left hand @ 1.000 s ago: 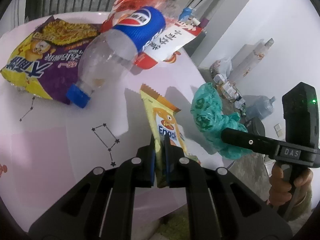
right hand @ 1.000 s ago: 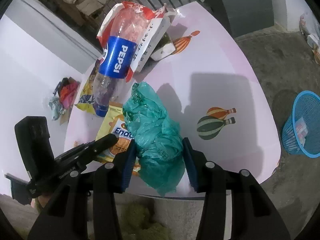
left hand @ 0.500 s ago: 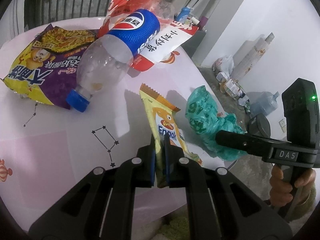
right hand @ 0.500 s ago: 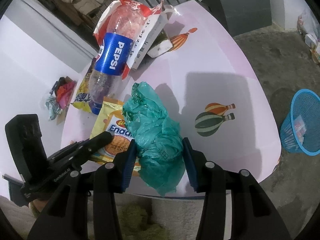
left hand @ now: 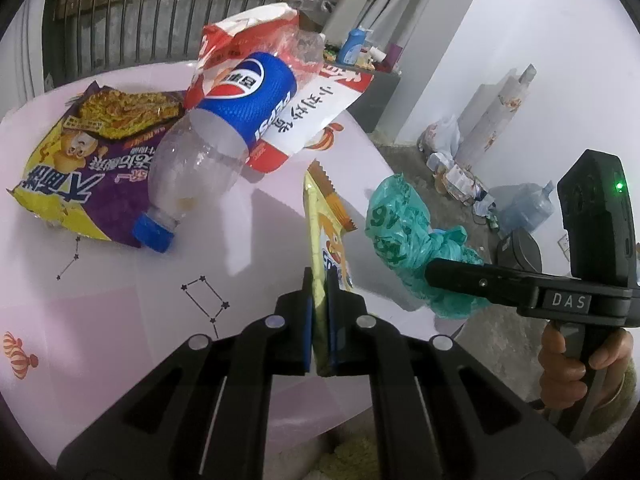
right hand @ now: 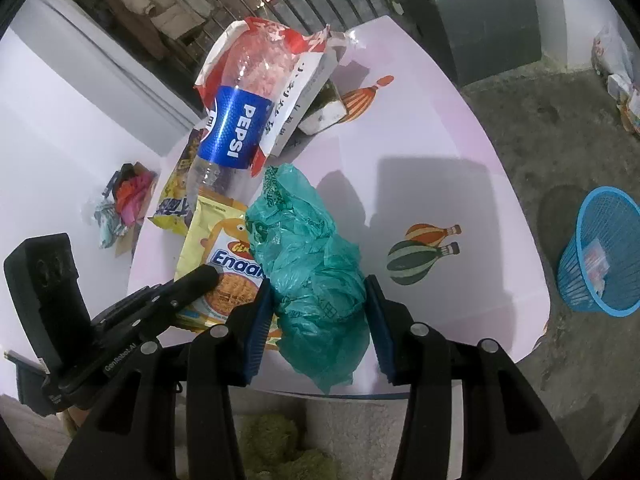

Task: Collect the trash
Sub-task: 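Hold the Enaak packet in the left tool while the right tool holds the teal bag, then carry the Enaak packet and teal bag to the blue wastebasket and open both tools, then grasp the Pepsi bottle with the right tool while the left tool returns to the table, then hold the Pepsi bottle in the right tool while the left tool approaches the red-white snack bag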

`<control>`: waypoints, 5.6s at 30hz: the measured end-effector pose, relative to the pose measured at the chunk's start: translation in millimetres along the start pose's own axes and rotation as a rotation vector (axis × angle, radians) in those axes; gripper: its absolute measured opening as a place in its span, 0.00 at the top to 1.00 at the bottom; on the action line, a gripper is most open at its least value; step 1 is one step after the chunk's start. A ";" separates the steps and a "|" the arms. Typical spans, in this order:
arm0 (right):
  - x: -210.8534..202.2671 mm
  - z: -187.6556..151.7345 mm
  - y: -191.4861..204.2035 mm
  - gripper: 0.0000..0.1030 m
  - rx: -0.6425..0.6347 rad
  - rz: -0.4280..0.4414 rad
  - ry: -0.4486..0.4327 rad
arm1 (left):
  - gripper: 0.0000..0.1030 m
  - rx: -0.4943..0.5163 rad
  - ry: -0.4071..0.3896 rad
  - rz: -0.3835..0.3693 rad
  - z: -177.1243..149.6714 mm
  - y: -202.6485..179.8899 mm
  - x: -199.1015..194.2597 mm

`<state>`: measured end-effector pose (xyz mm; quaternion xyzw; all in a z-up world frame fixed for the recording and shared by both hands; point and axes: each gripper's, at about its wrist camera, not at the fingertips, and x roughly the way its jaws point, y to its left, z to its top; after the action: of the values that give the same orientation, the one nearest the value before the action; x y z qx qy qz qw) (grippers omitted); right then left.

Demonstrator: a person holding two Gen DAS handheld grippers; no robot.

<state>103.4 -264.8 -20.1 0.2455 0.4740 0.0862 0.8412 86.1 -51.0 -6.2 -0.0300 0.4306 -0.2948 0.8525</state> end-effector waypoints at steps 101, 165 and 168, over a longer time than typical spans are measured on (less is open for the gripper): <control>-123.3 -79.3 -311.3 0.34 0.757 -0.150 -0.340 | 0.19 0.335 -0.002 -0.189 94.8 -170.8 98.9; 33.0 47.7 -9.1 0.43 0.265 0.283 0.017 | 0.52 -0.083 0.085 -0.584 45.7 34.0 55.0; 27.5 37.7 -19.3 0.43 0.269 0.220 0.006 | 0.52 -0.044 0.086 -0.547 46.2 23.4 54.8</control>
<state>148.1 -283.6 -34.3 0.4059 0.4541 0.1142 0.7849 157.0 -70.1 -23.6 -0.1511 0.4485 -0.5058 0.7212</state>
